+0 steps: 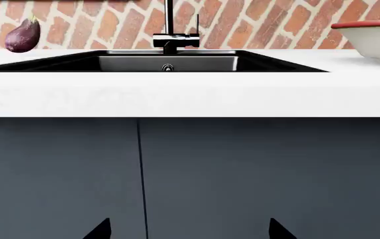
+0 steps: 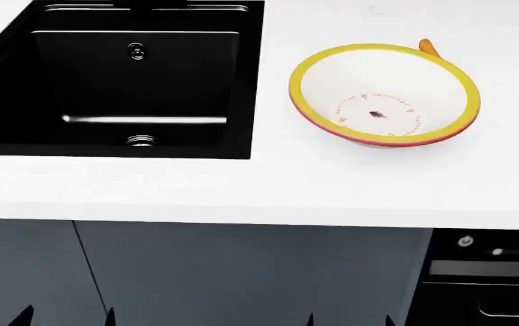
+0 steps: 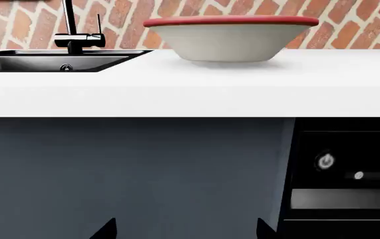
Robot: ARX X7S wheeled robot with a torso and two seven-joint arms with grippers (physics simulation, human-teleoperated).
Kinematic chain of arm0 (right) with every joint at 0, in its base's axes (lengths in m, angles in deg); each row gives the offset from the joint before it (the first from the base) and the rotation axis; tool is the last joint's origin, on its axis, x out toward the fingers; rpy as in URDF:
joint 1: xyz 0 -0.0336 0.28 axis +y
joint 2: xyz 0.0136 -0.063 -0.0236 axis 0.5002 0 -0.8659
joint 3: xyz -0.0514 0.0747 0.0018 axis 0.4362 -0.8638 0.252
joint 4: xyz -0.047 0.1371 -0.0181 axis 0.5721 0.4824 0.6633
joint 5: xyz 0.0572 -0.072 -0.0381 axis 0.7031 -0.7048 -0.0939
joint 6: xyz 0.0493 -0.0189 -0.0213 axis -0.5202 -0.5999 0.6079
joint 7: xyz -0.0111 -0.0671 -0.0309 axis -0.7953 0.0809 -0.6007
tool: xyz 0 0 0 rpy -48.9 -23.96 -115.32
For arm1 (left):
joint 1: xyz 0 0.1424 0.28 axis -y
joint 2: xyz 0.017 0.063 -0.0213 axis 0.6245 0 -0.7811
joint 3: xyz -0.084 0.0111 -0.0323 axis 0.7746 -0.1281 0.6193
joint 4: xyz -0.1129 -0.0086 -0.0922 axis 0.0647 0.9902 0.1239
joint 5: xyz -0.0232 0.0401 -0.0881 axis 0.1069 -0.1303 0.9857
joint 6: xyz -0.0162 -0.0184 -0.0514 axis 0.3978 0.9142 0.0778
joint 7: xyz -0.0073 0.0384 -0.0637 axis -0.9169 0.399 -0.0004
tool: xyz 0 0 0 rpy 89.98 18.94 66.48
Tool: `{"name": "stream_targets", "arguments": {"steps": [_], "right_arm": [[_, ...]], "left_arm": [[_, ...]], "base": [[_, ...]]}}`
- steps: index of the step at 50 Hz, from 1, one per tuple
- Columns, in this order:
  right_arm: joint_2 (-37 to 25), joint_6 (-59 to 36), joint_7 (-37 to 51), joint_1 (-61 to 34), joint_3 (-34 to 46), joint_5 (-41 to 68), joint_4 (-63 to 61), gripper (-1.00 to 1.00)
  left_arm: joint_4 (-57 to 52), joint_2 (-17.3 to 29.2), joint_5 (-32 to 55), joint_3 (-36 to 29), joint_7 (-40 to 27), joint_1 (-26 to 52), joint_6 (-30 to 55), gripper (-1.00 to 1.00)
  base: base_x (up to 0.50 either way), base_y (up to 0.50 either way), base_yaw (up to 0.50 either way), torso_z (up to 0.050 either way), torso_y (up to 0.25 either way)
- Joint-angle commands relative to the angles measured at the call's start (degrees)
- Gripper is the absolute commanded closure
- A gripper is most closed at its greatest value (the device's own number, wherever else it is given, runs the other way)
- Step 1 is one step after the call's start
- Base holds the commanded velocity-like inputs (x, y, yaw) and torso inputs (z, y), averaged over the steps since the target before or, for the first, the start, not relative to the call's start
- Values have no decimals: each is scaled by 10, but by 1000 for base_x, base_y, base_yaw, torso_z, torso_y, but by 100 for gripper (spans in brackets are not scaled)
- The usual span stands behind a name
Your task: There is a mixed pile of frozen fruits and vegetables on the counter. Locate all the frozen vegetables and place the items in a bowl on the counter. Take all the frozen fruits and defrost them in a running sink.
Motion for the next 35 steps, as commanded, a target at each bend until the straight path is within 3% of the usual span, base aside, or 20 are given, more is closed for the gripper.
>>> {"name": "stream_targets", "arguments": {"steps": [1,18,25,26,27,29,35], "right_arm": [[-13,-6,0,3,14,13,-9,-100],[-35,-17,37,-7,39,36,-19,-100],[-56,-172,61,-25,43,18,-175,-100],[-75,-258,55,-111,41,16,-260,-100],[-22,-344,-25,-197,17,-70,-322,-100],[-26,-508,-26,-232,26,-81,-330,-100],[-34,-542,-33,-241,34,-69,-330,-100]], "left_arm": [[0,6,6,-6,-6,0,0,-100],[-23,32,48,-26,-26,-3,9,-100],[-208,48,32,-58,-48,-5,179,-100],[-294,35,69,-60,-55,81,265,-100],[-366,3,21,-43,-11,167,351,-100],[-375,8,34,-50,-22,191,520,-100],[-379,17,58,-51,-32,234,559,-100]], "base": [[0,0,0,0,0],[0,0,0,0,0],[0,0,0,0,0],[0,0,0,0,0],[0,0,0,0,0],[0,0,0,0,0],[0,0,0,0,0]]}}
